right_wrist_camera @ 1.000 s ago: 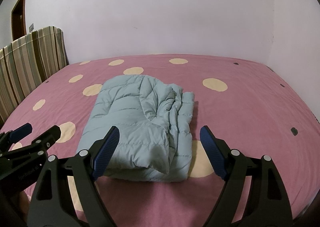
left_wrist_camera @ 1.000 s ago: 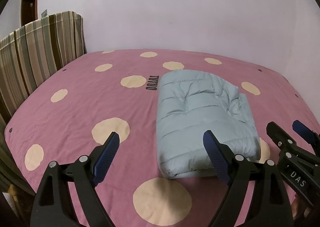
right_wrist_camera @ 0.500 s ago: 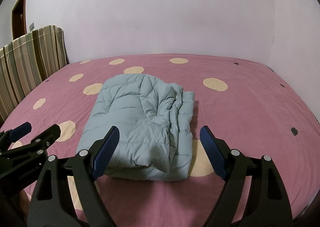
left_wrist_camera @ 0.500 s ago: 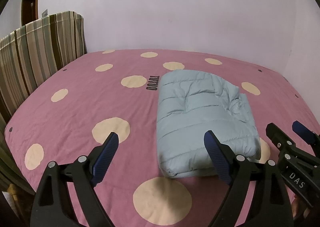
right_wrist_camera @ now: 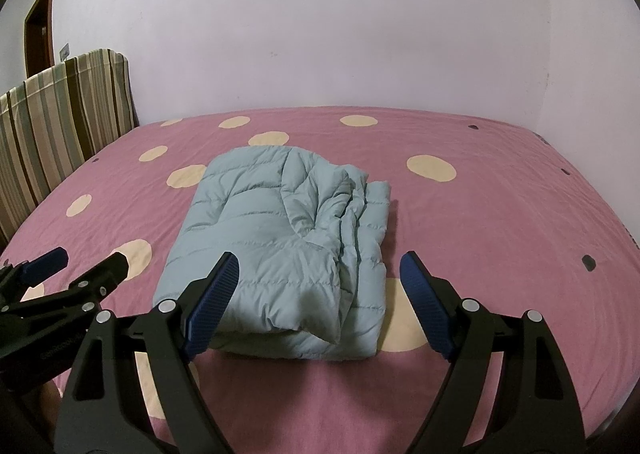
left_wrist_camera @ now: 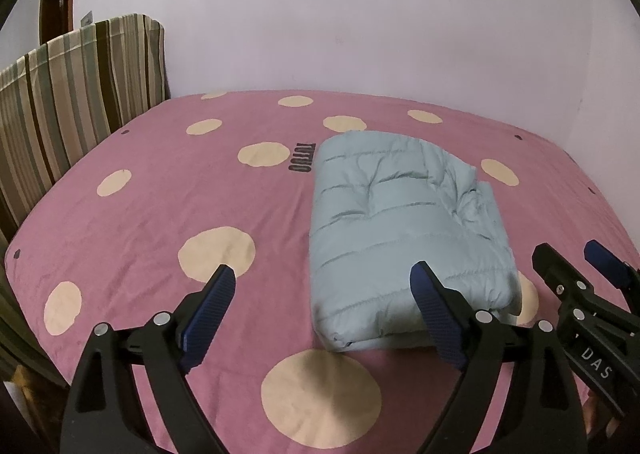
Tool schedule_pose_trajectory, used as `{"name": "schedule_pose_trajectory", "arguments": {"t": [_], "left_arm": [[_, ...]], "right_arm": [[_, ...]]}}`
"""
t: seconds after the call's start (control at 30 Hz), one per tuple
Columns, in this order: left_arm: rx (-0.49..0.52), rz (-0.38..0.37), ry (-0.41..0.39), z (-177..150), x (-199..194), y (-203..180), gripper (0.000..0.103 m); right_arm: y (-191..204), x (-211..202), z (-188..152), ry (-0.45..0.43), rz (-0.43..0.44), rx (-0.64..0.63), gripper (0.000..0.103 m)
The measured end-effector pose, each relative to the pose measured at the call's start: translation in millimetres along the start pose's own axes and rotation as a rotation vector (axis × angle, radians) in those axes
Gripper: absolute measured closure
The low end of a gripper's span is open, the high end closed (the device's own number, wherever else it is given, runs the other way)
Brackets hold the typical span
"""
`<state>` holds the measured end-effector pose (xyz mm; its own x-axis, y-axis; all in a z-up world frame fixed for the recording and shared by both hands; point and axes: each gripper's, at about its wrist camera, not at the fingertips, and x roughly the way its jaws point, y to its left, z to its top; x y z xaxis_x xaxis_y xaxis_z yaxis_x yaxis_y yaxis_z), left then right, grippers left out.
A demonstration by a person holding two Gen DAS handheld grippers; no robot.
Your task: Fold large clothes
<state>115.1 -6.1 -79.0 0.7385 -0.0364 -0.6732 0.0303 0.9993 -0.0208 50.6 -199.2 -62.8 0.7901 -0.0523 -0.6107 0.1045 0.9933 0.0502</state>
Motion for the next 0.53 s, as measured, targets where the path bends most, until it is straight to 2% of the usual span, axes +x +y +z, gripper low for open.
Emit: {"name": "schedule_pose_trajectory", "arguments": {"t": [0.13,0.3,0.4,0.43,0.47,0.53], "left_arm": [[0.009,0.049,-0.013,-1.8,-0.7,-2.4,0.014],[0.033,0.056,-0.025,-0.6,3.8,-1.1,0.014],[0.002,0.051,0.01,2.2,17.9,12.2,0.014],[-0.006,0.057,0.022,3.0,23.3,17.4,0.014],[-0.022,0.079,0.033,3.9,32.7,27.3,0.014],[-0.039,0.117,0.047,4.7,47.6,41.2,0.014]], "right_arm": [[-0.9,0.6,-3.3,0.004,0.006,0.0,0.021],[-4.4,5.3,-4.7,0.014,0.017,0.003,0.021],[-15.3,9.5,-3.8,0.011,-0.001,0.009,0.02],[-20.7,11.4,-3.3,0.013,-0.008,0.012,0.017],[-28.3,14.9,-3.0,0.018,-0.02,0.02,0.014],[-47.9,22.9,-3.3,0.028,-0.057,0.04,0.014]]}}
